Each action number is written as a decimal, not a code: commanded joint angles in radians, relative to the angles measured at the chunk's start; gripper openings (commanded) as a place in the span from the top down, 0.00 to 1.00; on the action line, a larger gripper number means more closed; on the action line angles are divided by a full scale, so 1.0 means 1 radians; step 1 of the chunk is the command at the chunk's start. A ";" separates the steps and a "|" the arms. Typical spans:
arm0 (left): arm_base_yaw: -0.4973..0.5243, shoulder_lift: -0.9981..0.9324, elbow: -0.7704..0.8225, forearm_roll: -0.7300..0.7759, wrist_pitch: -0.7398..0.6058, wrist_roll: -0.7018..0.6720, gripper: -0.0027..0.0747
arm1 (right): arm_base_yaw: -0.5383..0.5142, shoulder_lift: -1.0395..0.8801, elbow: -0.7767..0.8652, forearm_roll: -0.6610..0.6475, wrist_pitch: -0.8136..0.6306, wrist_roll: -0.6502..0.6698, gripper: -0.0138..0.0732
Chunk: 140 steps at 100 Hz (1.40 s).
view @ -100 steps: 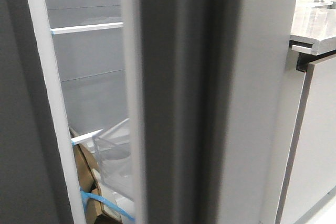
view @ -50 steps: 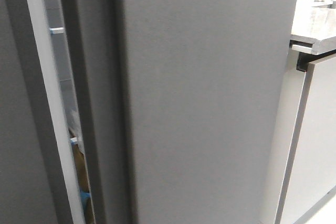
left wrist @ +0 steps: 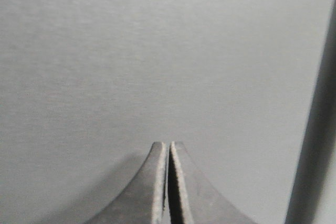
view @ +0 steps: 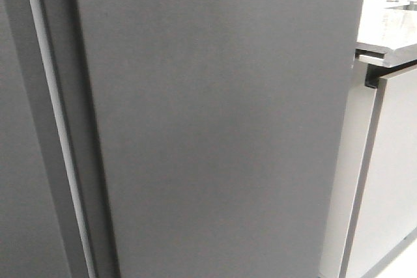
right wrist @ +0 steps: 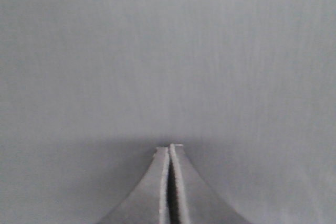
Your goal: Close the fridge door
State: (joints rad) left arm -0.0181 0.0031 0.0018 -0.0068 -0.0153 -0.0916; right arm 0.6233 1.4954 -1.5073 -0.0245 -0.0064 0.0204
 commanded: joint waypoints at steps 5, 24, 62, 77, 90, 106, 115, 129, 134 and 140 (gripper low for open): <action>-0.005 0.019 0.028 -0.002 -0.077 -0.003 0.99 | -0.014 -0.024 -0.049 -0.005 -0.077 0.000 0.93; -0.005 0.019 0.028 -0.002 -0.077 -0.003 0.99 | -0.048 -0.024 -0.038 -0.005 -0.072 0.000 0.93; -0.005 0.019 0.028 -0.002 -0.077 -0.003 0.99 | -0.170 -0.251 0.115 -0.063 -0.011 0.000 0.93; -0.005 0.019 0.028 -0.002 -0.077 -0.003 0.99 | -0.264 -0.397 0.249 -0.063 -0.011 0.000 0.93; -0.005 0.019 0.028 -0.002 -0.077 -0.003 0.99 | -0.370 -0.538 0.390 -0.063 -0.011 0.000 0.93; -0.005 0.019 0.028 -0.002 -0.077 -0.003 0.99 | -0.492 -0.694 0.564 -0.063 -0.011 0.000 0.93; -0.005 0.019 0.028 -0.002 -0.077 -0.003 0.99 | -0.552 -0.774 0.661 -0.063 -0.011 0.000 0.93; -0.005 0.019 0.028 -0.002 -0.077 -0.003 0.99 | -0.617 -0.902 0.824 -0.063 -0.030 0.000 0.93; -0.005 0.019 0.028 -0.002 -0.077 -0.003 0.99 | -0.636 -0.955 0.889 -0.063 -0.059 0.000 0.93; -0.005 0.019 0.028 -0.002 -0.077 -0.003 0.99 | -0.659 -1.012 0.969 -0.063 -0.093 0.000 0.93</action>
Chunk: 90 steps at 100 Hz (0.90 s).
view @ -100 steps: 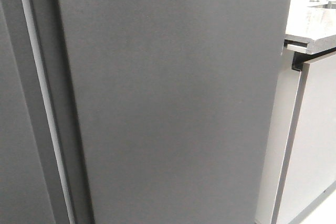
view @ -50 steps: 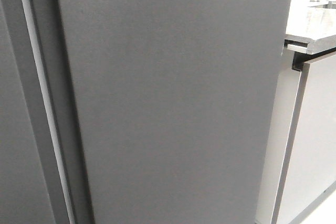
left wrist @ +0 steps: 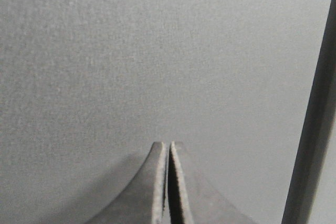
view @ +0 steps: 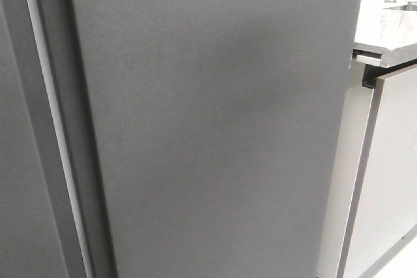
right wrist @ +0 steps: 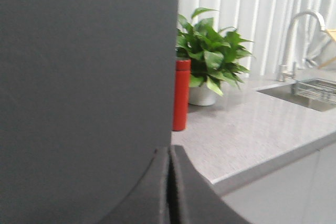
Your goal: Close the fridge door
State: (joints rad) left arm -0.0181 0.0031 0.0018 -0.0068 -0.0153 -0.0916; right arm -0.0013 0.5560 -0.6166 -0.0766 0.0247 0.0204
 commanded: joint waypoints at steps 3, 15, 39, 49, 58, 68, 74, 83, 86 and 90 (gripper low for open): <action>-0.005 0.019 0.028 -0.002 -0.077 -0.003 0.99 | -0.045 -0.102 0.129 -0.011 -0.131 0.000 0.93; -0.005 0.019 0.028 -0.002 -0.077 -0.003 0.99 | -0.080 -0.241 0.290 -0.011 -0.129 0.000 0.93; -0.005 0.019 0.028 -0.002 -0.077 -0.003 0.99 | -0.156 -0.457 0.508 -0.011 -0.129 0.000 0.93; -0.005 0.019 0.028 -0.002 -0.077 -0.003 0.99 | -0.188 -0.514 0.553 -0.011 -0.131 0.000 0.93; -0.005 0.019 0.028 -0.002 -0.077 -0.003 0.99 | -0.193 -0.554 0.584 -0.011 -0.131 0.000 0.93; -0.005 0.019 0.028 -0.002 -0.077 -0.003 0.99 | -0.193 -0.575 0.614 -0.011 -0.135 0.000 0.93; -0.005 0.019 0.028 -0.002 -0.077 -0.003 0.99 | -0.193 -0.575 0.637 -0.011 -0.154 0.000 0.93; -0.005 0.019 0.028 -0.002 -0.077 -0.003 0.99 | -0.193 -0.575 0.640 -0.011 -0.131 0.000 0.93; -0.005 0.019 0.028 -0.002 -0.077 -0.003 0.99 | -0.189 -0.575 0.640 -0.011 -0.130 0.000 0.93; -0.005 0.019 0.028 -0.002 -0.077 -0.003 0.99 | -0.182 -0.575 0.640 -0.011 -0.132 0.000 0.93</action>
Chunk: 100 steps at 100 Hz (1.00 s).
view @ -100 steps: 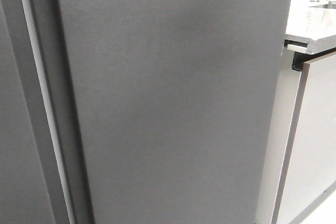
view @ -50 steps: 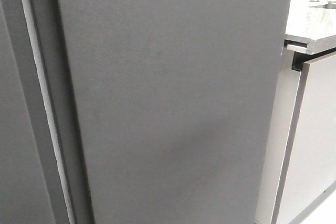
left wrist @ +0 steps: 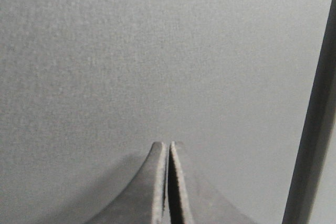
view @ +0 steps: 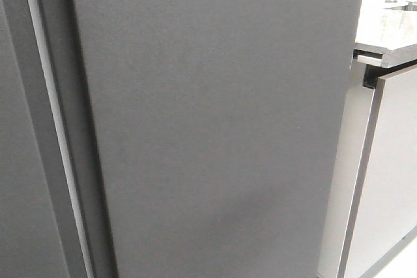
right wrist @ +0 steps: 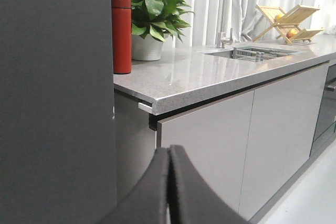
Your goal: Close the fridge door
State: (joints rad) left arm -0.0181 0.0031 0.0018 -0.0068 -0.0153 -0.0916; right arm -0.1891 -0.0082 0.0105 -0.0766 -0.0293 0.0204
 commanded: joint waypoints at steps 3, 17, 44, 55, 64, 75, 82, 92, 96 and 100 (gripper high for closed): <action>-0.005 0.019 0.028 -0.002 -0.077 -0.003 0.99 | 0.012 -0.011 0.013 -0.011 -0.078 0.000 0.93; -0.005 0.019 0.028 -0.002 -0.077 -0.003 0.99 | 0.057 -0.011 0.013 -0.011 -0.080 0.000 0.93; -0.005 0.019 0.028 -0.002 -0.077 -0.003 0.99 | 0.092 -0.011 0.013 -0.011 -0.073 0.000 0.93; -0.005 0.019 0.028 -0.002 -0.077 -0.003 0.99 | 0.092 -0.011 0.013 -0.011 -0.070 0.000 0.93; -0.005 0.019 0.028 -0.002 -0.077 -0.003 0.99 | 0.092 -0.011 0.013 -0.011 -0.070 0.000 0.93; -0.005 0.019 0.028 -0.002 -0.077 -0.003 0.99 | 0.092 -0.011 0.013 -0.011 -0.070 0.000 0.93; -0.005 0.019 0.028 -0.002 -0.077 -0.003 0.99 | 0.092 -0.011 0.013 -0.011 -0.070 0.000 0.93; -0.005 0.019 0.028 -0.002 -0.077 -0.003 0.99 | 0.092 -0.011 0.013 -0.011 -0.070 0.000 0.93; -0.005 0.019 0.028 -0.002 -0.077 -0.003 0.99 | 0.092 -0.011 0.013 -0.011 -0.070 0.000 0.93; -0.005 0.019 0.028 -0.002 -0.077 -0.003 0.99 | 0.092 -0.011 0.013 -0.011 -0.070 0.000 0.93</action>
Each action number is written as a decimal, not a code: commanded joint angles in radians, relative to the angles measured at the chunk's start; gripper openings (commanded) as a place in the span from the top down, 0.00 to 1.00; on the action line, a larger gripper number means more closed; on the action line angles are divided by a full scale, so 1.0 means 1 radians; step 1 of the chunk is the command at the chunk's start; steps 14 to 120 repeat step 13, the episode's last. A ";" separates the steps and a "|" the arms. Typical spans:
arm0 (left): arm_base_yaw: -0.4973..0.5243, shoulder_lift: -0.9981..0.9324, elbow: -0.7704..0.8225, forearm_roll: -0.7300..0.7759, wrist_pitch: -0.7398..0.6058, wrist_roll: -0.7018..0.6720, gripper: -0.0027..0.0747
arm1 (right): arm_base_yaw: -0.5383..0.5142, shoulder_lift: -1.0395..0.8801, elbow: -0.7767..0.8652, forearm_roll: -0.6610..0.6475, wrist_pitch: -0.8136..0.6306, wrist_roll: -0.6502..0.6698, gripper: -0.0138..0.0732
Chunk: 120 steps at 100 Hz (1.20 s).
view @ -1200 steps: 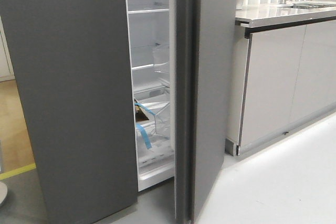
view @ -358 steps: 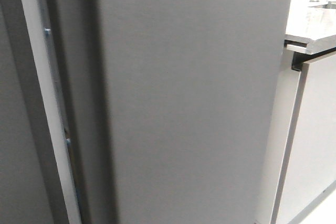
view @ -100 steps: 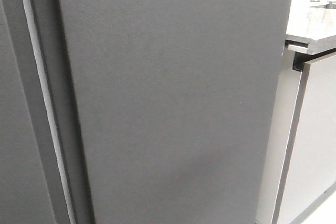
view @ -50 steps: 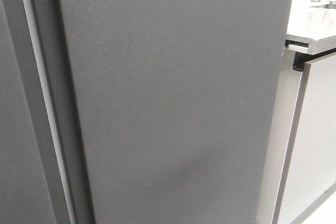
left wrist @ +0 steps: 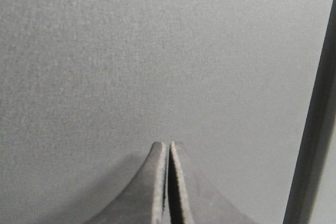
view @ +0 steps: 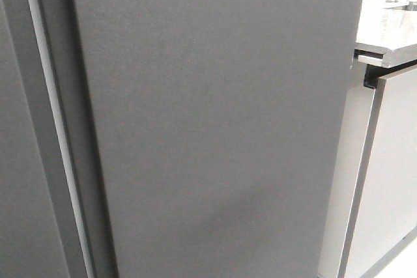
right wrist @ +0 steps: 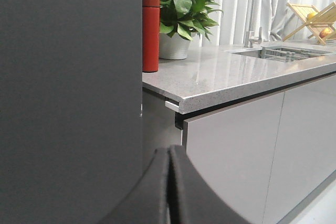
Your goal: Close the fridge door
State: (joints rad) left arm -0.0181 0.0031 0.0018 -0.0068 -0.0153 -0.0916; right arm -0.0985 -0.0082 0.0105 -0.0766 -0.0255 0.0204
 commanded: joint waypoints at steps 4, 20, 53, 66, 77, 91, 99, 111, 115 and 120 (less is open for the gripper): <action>-0.005 0.019 0.028 -0.002 -0.077 -0.003 0.99 | 0.002 -0.011 0.013 -0.011 -0.074 0.000 0.93; -0.005 0.019 0.028 -0.002 -0.077 -0.003 0.99 | 0.002 -0.011 0.013 -0.011 -0.074 0.000 0.93; -0.005 0.019 0.028 -0.002 -0.077 -0.003 0.99 | 0.002 -0.011 0.013 -0.011 -0.074 0.000 0.93; -0.005 0.019 0.028 -0.002 -0.077 -0.003 0.99 | 0.002 -0.011 0.013 -0.011 -0.074 0.000 0.93; -0.005 0.019 0.028 -0.002 -0.077 -0.003 0.99 | 0.002 -0.011 0.013 -0.011 -0.074 0.000 0.93; -0.005 0.019 0.028 -0.002 -0.077 -0.003 0.99 | 0.002 -0.011 0.013 -0.011 -0.074 0.000 0.93; -0.005 0.019 0.028 -0.002 -0.077 -0.003 0.99 | 0.002 -0.011 0.013 -0.011 -0.074 0.000 0.93; -0.005 0.019 0.028 -0.002 -0.077 -0.003 0.99 | 0.002 -0.011 0.013 -0.011 -0.074 0.000 0.93; -0.005 0.019 0.028 -0.002 -0.077 -0.003 0.99 | 0.002 -0.011 0.013 -0.011 -0.074 0.000 0.93; -0.005 0.019 0.028 -0.002 -0.077 -0.003 0.99 | 0.002 -0.011 0.013 -0.011 -0.074 0.000 0.93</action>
